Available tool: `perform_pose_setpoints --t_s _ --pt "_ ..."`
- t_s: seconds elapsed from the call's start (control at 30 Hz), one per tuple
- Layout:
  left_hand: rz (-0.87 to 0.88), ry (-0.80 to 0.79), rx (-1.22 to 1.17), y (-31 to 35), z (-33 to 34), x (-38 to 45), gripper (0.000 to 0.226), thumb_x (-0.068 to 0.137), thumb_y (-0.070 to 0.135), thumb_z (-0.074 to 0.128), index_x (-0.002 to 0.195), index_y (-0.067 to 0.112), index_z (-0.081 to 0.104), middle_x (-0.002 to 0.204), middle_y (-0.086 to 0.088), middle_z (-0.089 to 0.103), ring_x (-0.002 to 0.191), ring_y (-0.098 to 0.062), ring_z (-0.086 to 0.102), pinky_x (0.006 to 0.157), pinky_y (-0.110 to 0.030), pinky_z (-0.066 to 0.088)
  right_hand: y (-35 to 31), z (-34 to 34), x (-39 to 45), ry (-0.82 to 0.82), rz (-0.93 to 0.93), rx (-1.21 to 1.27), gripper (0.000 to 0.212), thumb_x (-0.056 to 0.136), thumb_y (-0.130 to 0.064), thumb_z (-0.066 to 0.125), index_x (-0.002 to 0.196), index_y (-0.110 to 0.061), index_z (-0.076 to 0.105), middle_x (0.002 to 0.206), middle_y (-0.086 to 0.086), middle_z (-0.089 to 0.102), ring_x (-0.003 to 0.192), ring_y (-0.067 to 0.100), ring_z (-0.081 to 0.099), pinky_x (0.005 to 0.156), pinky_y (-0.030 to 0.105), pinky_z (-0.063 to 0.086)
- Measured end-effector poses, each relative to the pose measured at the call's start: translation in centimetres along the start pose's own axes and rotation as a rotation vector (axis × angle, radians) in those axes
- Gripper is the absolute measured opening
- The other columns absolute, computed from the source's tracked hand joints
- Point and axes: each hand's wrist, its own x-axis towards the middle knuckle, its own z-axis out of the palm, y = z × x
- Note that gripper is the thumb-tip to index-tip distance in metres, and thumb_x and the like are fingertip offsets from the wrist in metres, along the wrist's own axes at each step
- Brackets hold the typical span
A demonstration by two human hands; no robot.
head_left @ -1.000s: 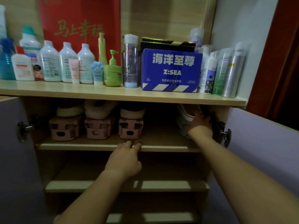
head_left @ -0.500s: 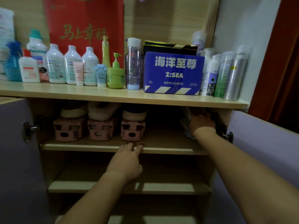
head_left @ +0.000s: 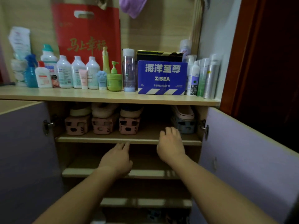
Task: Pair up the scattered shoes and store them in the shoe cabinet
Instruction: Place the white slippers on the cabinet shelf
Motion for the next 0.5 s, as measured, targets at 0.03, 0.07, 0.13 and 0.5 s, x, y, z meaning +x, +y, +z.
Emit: perform_pose_setpoints --t_s 0.03,0.07,0.13,0.5 --pt "-0.053 0.006 -0.045 -0.3 0.1 -2.6 0.073 0.092 0.04 0.057 0.156 0.03 0.024 0.159 0.001 0.034 0.142 -0.019 0.04 0.109 -0.037 0.041 -1.0 -0.2 -1.6 -0.001 -0.02 0.039 0.045 0.091 -0.028 0.056 0.132 -0.01 0.054 0.135 0.014 0.049 0.128 0.033 0.041 0.115 0.046 0.032" --pt "-0.07 0.003 -0.083 -0.7 0.4 -4.4 0.063 0.092 0.041 0.056 0.151 0.03 0.037 0.15 0.0 0.048 0.131 -0.018 0.051 0.101 -0.036 0.047 -1.8 -0.2 -2.9 -0.003 -0.039 0.08 0.043 0.092 -0.028 0.055 0.131 -0.011 0.055 0.134 0.013 0.05 0.126 0.032 0.042 0.113 0.045 0.034" --pt "-0.115 -0.077 -0.099 -2.5 1.4 -10.0 0.039 0.089 0.043 0.051 0.124 0.031 0.061 0.12 0.001 0.067 0.103 -0.018 0.064 0.086 -0.036 0.054 -4.5 0.1 -6.2 -0.021 -0.112 0.18 0.037 0.092 -0.028 0.054 0.127 -0.013 0.057 0.13 0.011 0.052 0.121 0.03 0.045 0.107 0.043 0.04" --pt "-0.562 -0.265 -0.228 -16.5 7.8 -40.6 0.042 0.096 0.046 0.046 0.066 0.016 0.041 0.073 -0.015 0.056 0.073 -0.038 0.061 0.063 -0.046 0.05 -25.2 1.5 -26.5 -0.585 -0.7 0.333 0.023 0.092 -0.033 0.047 0.097 -0.019 0.064 0.107 0.011 0.068 0.097 0.033 0.066 0.075 0.037 0.051"
